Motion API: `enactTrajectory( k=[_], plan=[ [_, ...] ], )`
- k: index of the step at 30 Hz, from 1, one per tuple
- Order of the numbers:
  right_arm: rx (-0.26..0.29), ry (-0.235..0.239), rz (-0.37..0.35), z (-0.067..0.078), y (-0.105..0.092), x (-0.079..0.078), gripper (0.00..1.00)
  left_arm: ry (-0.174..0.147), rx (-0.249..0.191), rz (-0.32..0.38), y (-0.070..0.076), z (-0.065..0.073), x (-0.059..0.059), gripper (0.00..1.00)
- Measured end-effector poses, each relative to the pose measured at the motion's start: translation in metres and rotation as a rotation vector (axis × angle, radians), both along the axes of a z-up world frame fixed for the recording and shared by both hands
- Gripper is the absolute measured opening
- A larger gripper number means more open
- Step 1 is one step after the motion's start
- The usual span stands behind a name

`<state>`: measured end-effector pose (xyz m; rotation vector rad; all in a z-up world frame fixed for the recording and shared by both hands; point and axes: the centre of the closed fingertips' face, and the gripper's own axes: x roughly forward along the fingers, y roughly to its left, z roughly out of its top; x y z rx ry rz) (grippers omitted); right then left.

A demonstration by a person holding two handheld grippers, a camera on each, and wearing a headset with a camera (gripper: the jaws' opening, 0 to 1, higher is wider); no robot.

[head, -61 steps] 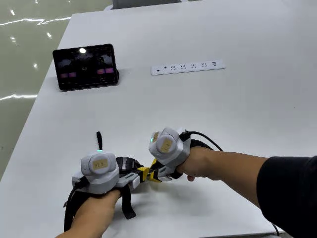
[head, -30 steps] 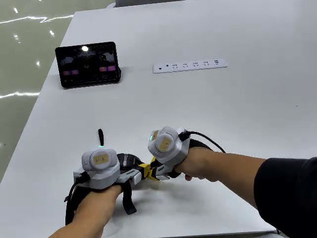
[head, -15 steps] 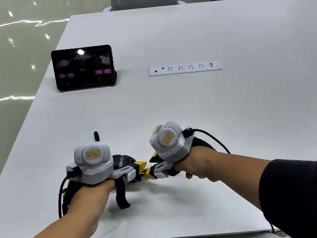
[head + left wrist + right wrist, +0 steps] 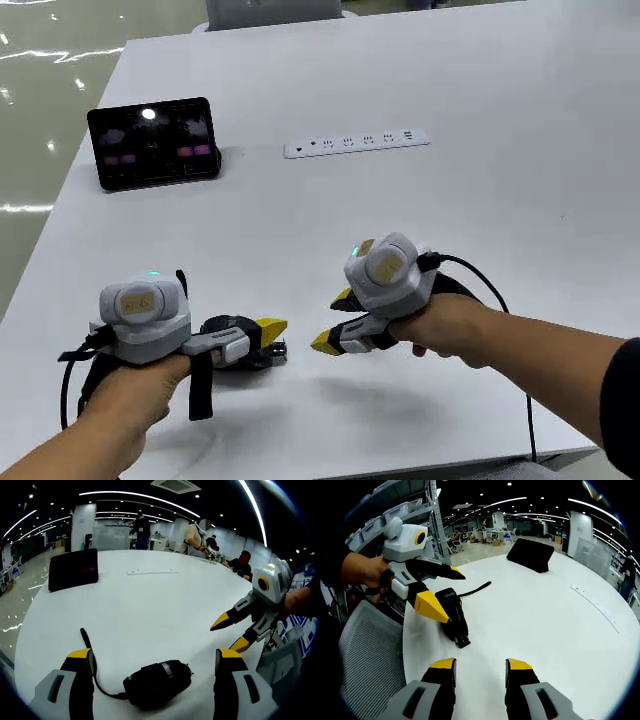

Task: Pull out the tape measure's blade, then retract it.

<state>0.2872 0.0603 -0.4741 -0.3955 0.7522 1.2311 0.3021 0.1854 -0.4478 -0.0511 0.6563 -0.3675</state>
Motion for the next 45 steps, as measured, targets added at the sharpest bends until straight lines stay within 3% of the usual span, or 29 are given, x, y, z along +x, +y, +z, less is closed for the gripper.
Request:
enactTrajectory(
  k=[2, 6, 9, 13, 16, 18, 25, 28, 36, 41, 45],
  plan=[
    [0.002, -0.009, -0.013, 0.002, -0.012, 0.0, 0.39, -0.007, 0.008, -0.017, 0.002, 0.002, -0.004, 0.99],
    [0.008, -0.006, -0.047, 0.005, -0.036, -0.003, 0.41, 0.023, -0.011, -0.049, 0.004, 0.002, -0.012, 0.99],
    [0.009, -0.01, -0.066, 0.008, -0.05, -0.005, 0.44, 0.013, 0.014, -0.096, 0.006, 0.002, -0.017, 0.99],
    [0.015, -0.017, -0.09, 0.015, -0.067, -0.006, 0.48, 0.006, -0.005, -0.146, 0.006, 0.003, -0.023, 0.99],
    [0.013, -0.026, -0.107, 0.018, -0.082, -0.005, 0.51, 0.032, 0.005, -0.164, 0.011, -0.001, -0.029, 0.99],
    [0.015, -0.022, -0.121, 0.018, -0.089, -0.005, 0.54, 0.031, 0.01, -0.17, 0.015, -0.002, -0.03, 0.99],
    [0.013, -0.019, -0.143, 0.015, -0.115, -0.008, 0.65, 0.024, 0.012, -0.188, 0.03, -0.005, -0.039, 0.99],
    [0.014, -0.015, -0.158, 0.011, -0.127, -0.009, 0.7, 0.011, 0.046, -0.199, 0.037, -0.007, -0.043, 0.99],
    [-0.006, -0.001, -0.212, -0.005, -0.162, -0.014, 0.77, 0.029, 0.055, -0.204, 0.053, -0.01, -0.057, 0.99],
    [0.002, 0.012, -0.25, -0.004, -0.178, -0.015, 0.85, 0.036, 0.064, -0.212, 0.06, -0.011, -0.063, 0.99],
    [0.017, -0.006, -0.235, -0.001, -0.187, -0.02, 0.93, 0.055, 0.057, -0.225, 0.062, -0.013, -0.069, 0.99]
  ],
)
